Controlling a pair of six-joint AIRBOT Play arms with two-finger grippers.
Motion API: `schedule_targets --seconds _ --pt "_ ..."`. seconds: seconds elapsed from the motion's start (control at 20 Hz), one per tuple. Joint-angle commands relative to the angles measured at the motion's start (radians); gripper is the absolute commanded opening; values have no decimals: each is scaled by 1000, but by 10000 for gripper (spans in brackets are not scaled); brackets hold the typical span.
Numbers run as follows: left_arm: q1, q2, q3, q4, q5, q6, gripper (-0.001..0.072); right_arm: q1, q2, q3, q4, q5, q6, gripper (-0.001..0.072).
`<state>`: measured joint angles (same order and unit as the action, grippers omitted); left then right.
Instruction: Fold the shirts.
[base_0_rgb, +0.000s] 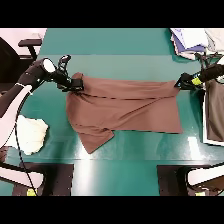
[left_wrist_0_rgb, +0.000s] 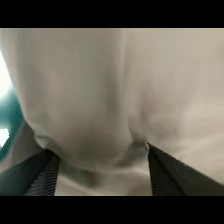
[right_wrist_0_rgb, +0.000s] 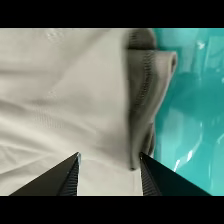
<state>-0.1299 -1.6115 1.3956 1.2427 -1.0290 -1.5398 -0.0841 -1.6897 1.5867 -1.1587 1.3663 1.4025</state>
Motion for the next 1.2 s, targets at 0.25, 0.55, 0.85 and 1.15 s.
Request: schedule_targets --seconds 0.25,0.55,0.85,1.15 --pt "0 345 -285 83 -154 -43 611 -92 323 -274 15 72 -62 429" --pt "0 673 -722 -2 -129 -136 611 -98 517 -483 35 -7 -80 429" --pt "-2 727 -916 -282 11 -35 610 -98 586 -533 98 -22 -87 429" --pt "-2 717 -954 -318 97 31 609 -98 586 -533 188 -21 -86 428"
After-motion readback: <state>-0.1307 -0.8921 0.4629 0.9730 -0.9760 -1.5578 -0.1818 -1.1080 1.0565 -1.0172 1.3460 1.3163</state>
